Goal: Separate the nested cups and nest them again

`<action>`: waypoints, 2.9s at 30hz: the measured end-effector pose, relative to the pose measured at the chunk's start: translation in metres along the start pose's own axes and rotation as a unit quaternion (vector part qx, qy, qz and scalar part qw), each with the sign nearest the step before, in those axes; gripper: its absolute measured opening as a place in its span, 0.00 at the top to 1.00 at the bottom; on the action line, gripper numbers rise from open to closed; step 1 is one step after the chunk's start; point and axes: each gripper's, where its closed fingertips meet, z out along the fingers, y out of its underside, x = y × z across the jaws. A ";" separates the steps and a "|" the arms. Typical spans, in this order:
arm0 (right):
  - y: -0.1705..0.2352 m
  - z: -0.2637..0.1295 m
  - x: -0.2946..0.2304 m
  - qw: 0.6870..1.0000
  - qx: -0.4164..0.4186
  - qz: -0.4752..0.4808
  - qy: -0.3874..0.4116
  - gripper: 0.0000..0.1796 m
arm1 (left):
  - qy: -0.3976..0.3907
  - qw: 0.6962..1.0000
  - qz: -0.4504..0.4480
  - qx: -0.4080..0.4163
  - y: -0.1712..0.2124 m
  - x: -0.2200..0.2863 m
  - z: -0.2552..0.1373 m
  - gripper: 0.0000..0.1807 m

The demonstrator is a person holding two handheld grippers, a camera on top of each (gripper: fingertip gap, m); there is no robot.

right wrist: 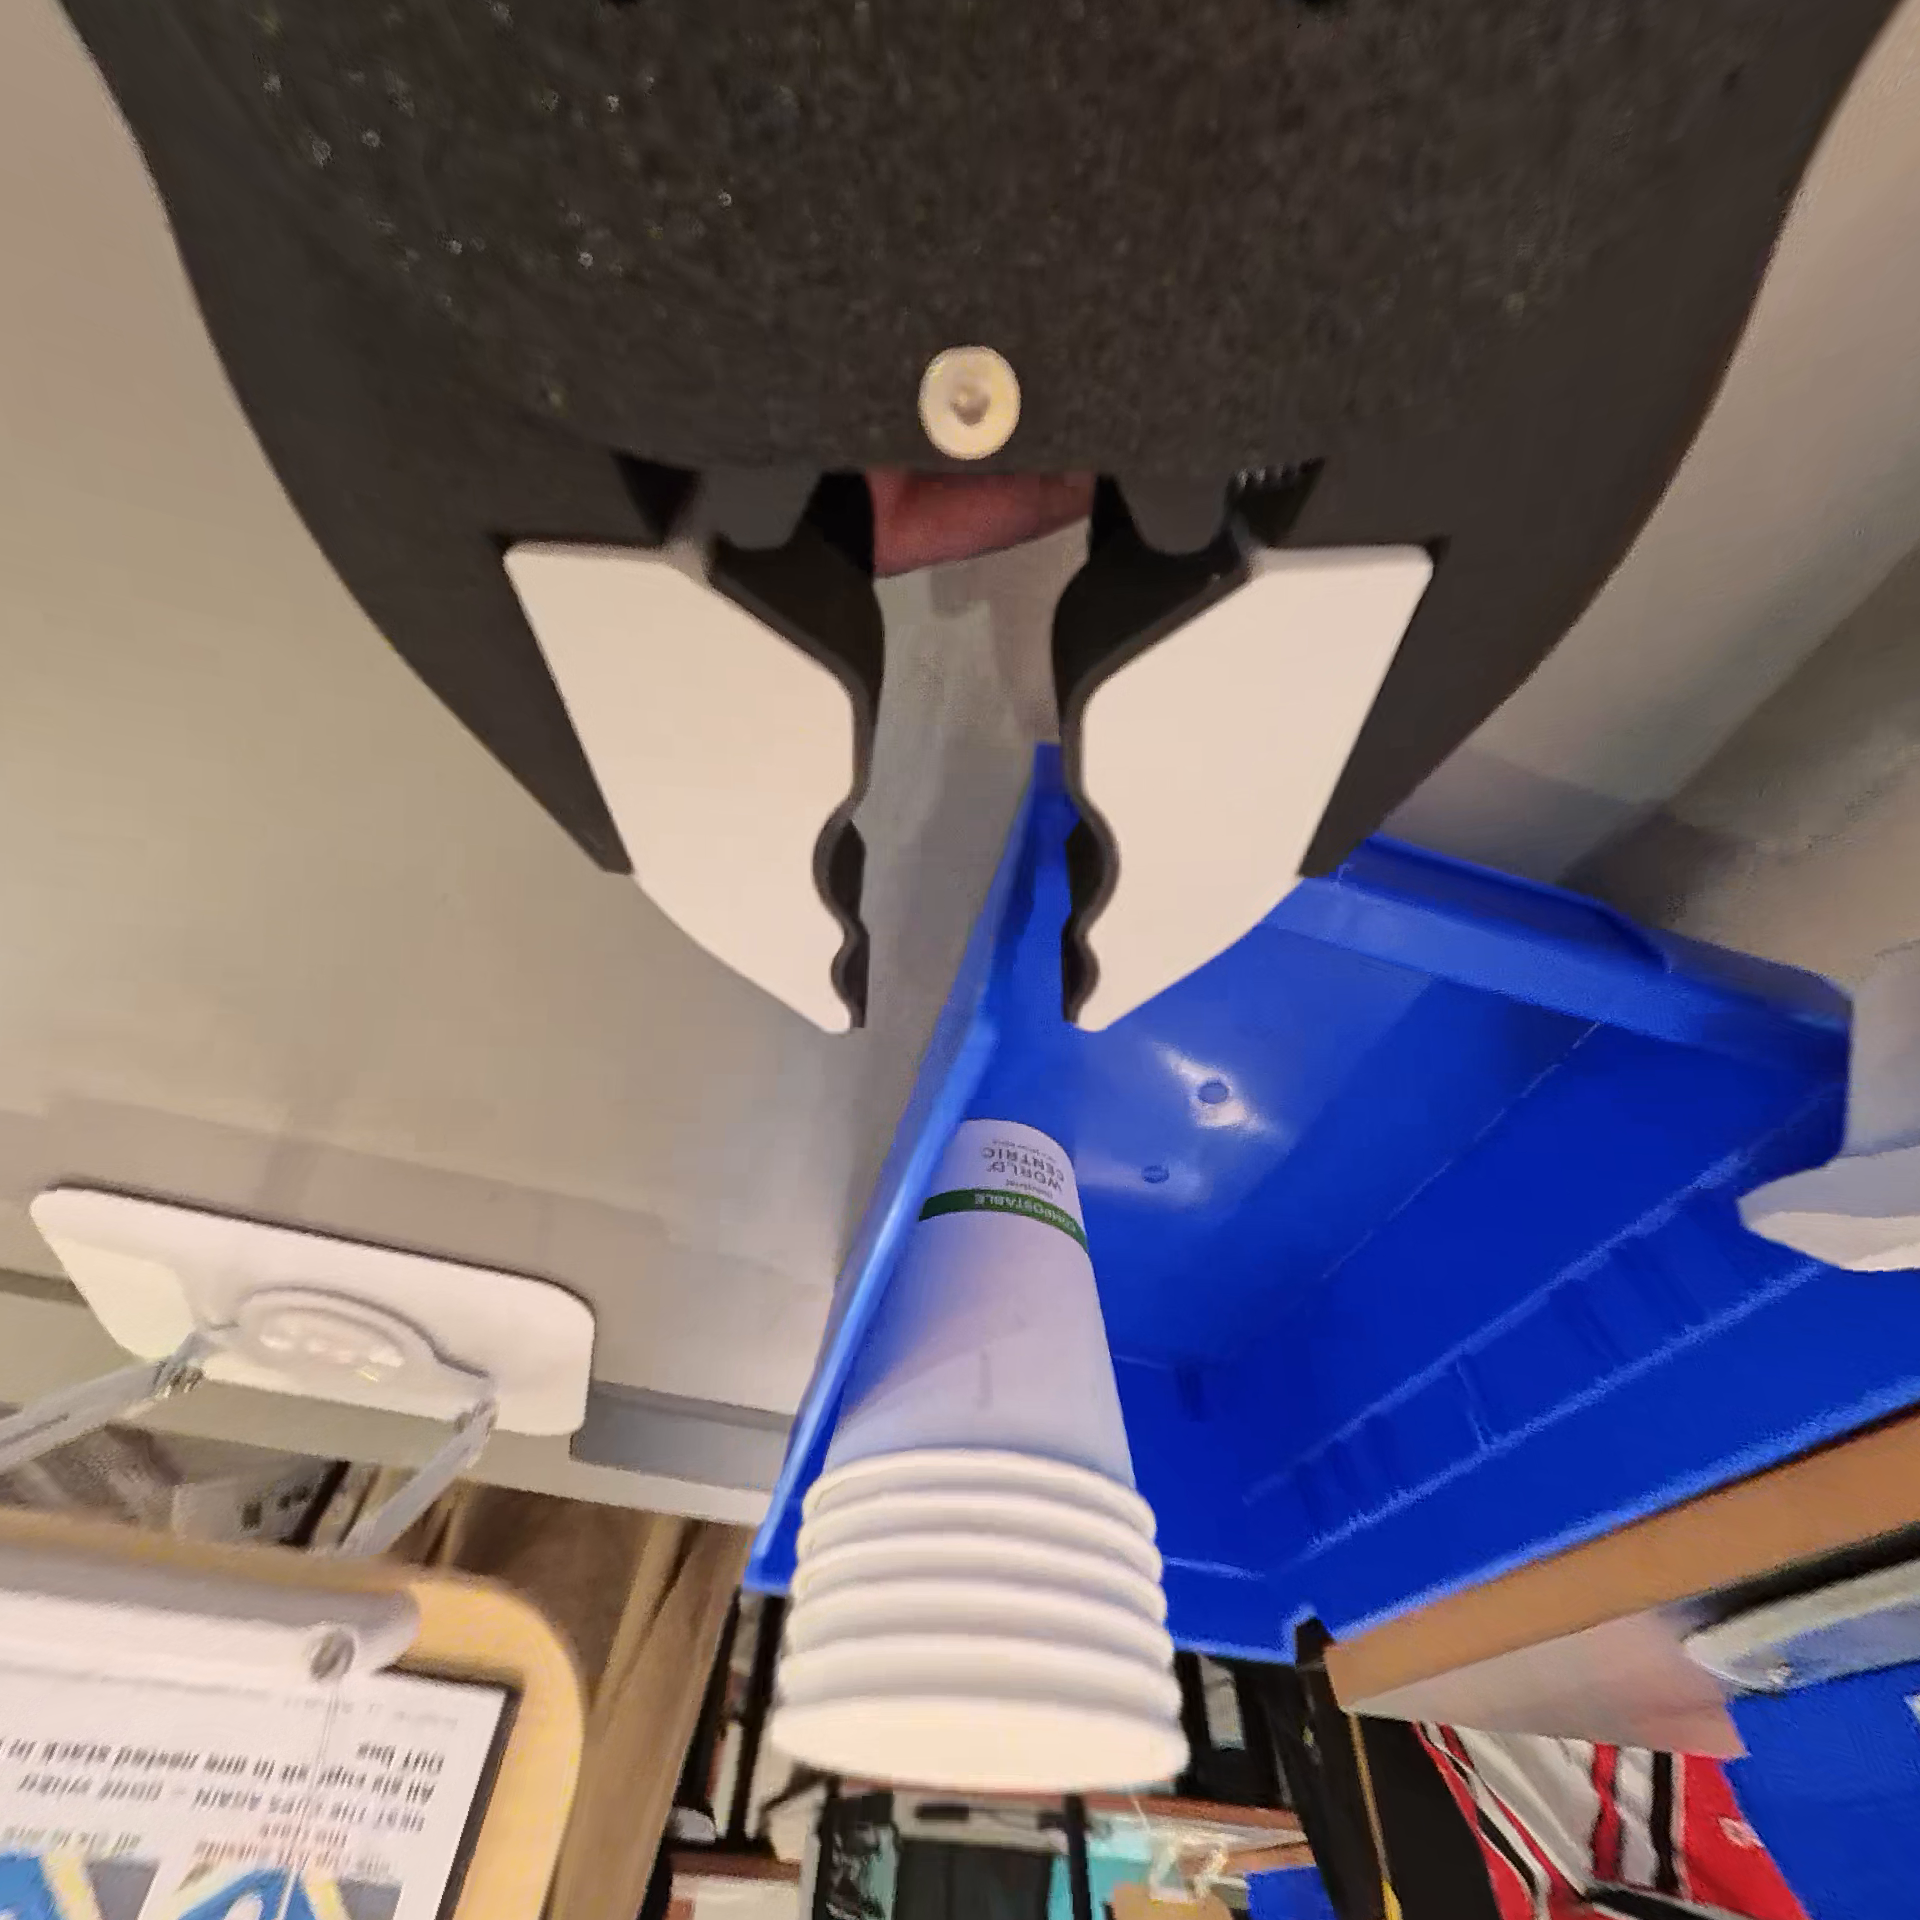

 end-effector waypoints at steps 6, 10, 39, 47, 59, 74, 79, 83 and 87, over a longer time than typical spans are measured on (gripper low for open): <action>-0.027 -0.084 0.050 0.987 0.060 0.003 -0.150 0.80 | -0.019 0.995 -0.060 0.080 -0.037 0.008 -0.074 0.72; -0.015 -0.131 0.129 0.979 0.052 0.002 -0.196 0.78 | 0.069 0.986 -0.066 0.135 -0.051 0.098 -0.124 0.65; 0.080 -0.218 0.345 0.994 0.109 0.000 -0.001 0.73 | 0.119 0.969 0.030 0.214 0.026 0.282 -0.140 0.66; 0.071 -0.226 0.339 0.992 0.127 -0.019 -0.001 0.73 | 0.121 0.974 0.036 0.187 0.034 0.283 -0.135 0.68; 0.061 -0.236 0.341 0.990 0.139 -0.008 -0.007 0.76 | 0.123 0.979 -0.006 0.161 -0.028 0.207 -0.123 0.65; 0.066 -0.234 0.343 0.991 0.131 0.005 -0.013 0.79 | 0.140 0.970 0.171 -0.097 -0.048 0.147 0.080 0.60; 0.068 -0.232 0.345 0.991 0.126 0.024 -0.024 0.79 | 0.169 0.967 0.168 -0.094 -0.052 0.159 0.104 0.56; 0.069 -0.231 0.344 0.992 0.123 0.026 -0.030 0.80 | 0.197 0.964 0.165 -0.071 -0.061 0.165 0.123 0.51; 0.069 -0.230 0.345 0.992 0.123 0.027 -0.029 0.80 | 0.222 0.961 0.159 -0.036 -0.071 0.168 0.137 0.51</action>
